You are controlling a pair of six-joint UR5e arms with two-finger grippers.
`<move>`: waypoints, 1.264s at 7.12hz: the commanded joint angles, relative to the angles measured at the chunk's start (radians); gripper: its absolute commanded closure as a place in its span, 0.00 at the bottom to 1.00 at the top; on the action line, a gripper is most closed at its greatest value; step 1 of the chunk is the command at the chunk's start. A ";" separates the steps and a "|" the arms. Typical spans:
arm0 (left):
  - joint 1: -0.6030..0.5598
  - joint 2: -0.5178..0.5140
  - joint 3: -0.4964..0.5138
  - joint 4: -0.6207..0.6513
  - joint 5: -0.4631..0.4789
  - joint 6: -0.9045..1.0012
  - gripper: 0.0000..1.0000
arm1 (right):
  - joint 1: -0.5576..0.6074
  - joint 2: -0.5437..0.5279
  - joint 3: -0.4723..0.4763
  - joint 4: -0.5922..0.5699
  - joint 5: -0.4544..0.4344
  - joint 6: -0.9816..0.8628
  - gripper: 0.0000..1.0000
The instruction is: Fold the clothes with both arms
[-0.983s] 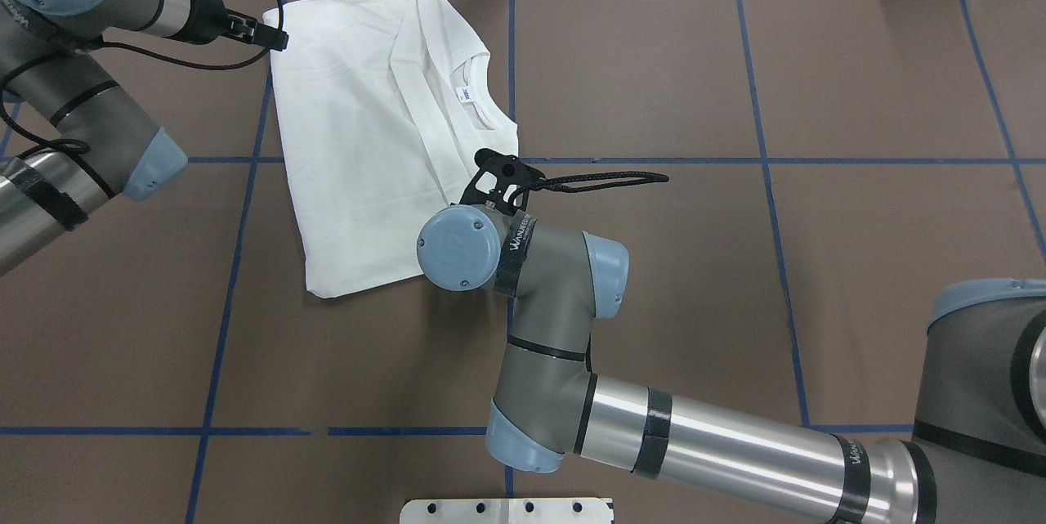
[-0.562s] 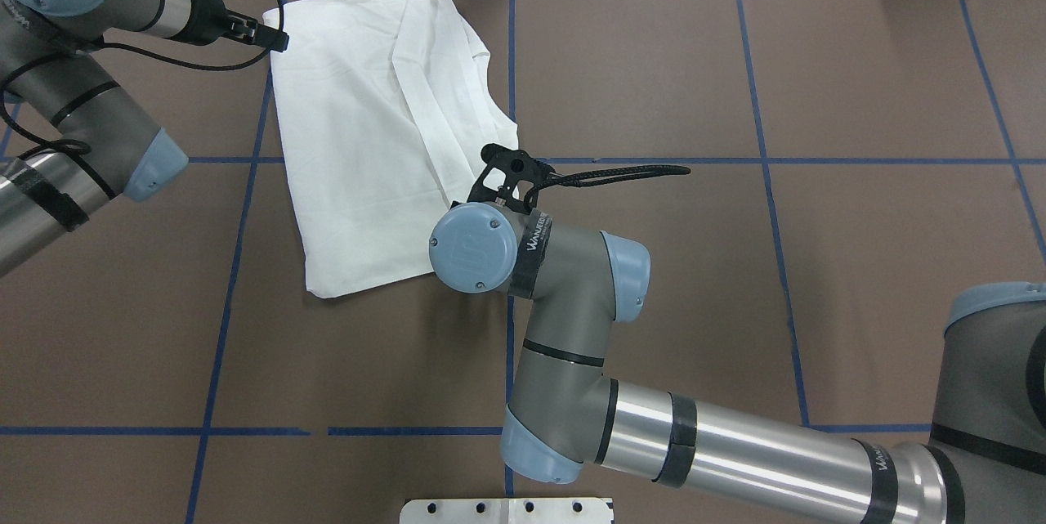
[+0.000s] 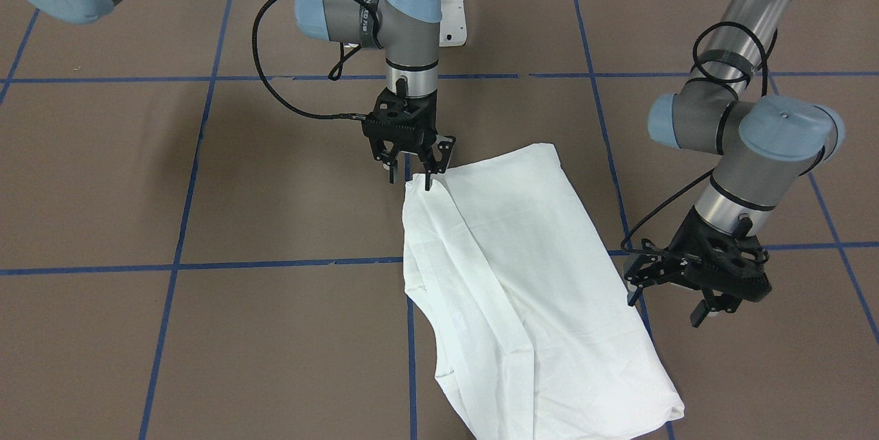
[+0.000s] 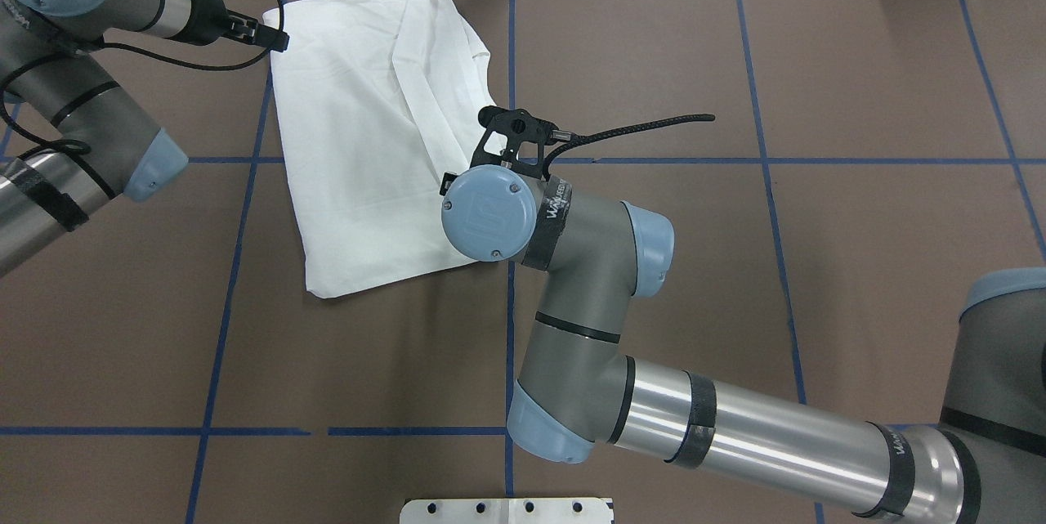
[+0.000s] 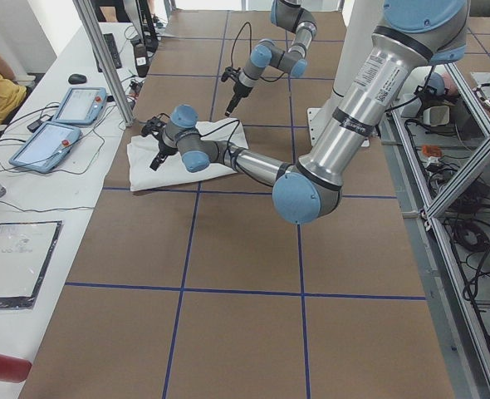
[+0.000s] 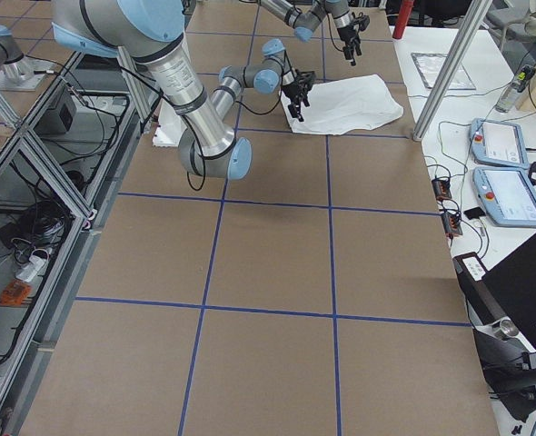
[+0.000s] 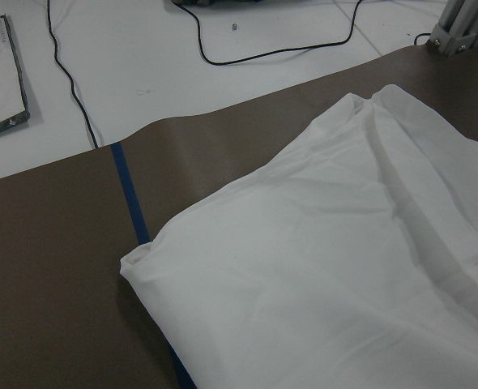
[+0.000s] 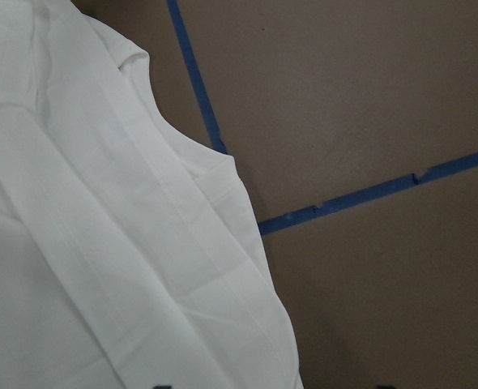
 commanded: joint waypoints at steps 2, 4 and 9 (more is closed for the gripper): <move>0.000 0.019 -0.003 -0.003 0.000 0.000 0.00 | 0.003 0.179 -0.173 -0.170 0.089 -0.272 0.02; -0.002 0.081 -0.046 -0.040 0.000 0.000 0.00 | 0.001 0.243 -0.298 -0.177 0.112 -0.481 0.03; -0.005 0.174 -0.115 -0.041 0.000 -0.046 0.00 | -0.001 0.260 -0.361 -0.186 0.128 -0.781 0.39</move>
